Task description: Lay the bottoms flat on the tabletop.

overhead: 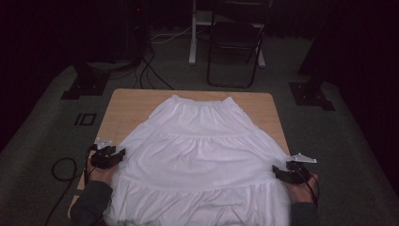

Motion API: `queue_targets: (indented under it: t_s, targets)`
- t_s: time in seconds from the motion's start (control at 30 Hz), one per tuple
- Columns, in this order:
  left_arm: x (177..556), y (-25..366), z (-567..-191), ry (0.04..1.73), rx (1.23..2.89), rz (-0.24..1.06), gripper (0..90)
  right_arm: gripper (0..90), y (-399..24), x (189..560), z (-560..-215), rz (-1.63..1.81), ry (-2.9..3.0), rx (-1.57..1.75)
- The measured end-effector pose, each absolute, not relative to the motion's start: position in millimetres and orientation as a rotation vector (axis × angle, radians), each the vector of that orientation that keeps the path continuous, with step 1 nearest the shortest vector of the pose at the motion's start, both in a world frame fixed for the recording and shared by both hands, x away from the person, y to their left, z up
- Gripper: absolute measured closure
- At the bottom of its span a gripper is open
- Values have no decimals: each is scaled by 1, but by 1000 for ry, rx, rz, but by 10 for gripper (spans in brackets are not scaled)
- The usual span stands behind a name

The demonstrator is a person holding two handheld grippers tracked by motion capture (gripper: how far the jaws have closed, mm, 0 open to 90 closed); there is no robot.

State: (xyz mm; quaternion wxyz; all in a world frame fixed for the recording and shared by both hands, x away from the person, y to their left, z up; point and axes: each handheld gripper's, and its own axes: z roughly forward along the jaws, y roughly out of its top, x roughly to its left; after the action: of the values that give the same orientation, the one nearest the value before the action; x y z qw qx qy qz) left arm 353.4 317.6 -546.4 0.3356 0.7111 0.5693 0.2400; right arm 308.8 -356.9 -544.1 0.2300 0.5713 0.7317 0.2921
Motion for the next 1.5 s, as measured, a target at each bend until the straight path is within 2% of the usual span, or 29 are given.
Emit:
queue_targets:
  t_s: [0.13,0.3,0.5,0.73,0.97,1.1,1.2,1.33,1.5]
  targets:
    - [348,312,-539,1495,1860,610,495,340,-353,310,-539,795,2041,1588]
    - [326,293,-524,1382,1892,593,470,321,-349,295,-532,833,2060,1533]
    - [300,279,-531,1343,1959,592,468,319,-351,278,-542,800,2076,1540]
    - [266,285,-530,1367,1966,615,467,317,-346,250,-541,817,2042,1510]
    - [249,298,-538,1423,1991,586,468,310,-344,224,-543,819,2058,1476]
    - [244,302,-540,1439,2003,580,513,318,-345,218,-546,825,2056,1482]
    - [241,305,-540,1445,2003,587,598,342,-347,217,-547,839,2058,1480]
    - [240,309,-539,1466,2000,615,711,472,-353,216,-547,843,2031,1492]
    - [242,323,-540,1527,1945,636,721,497,-355,217,-547,837,2015,1495]
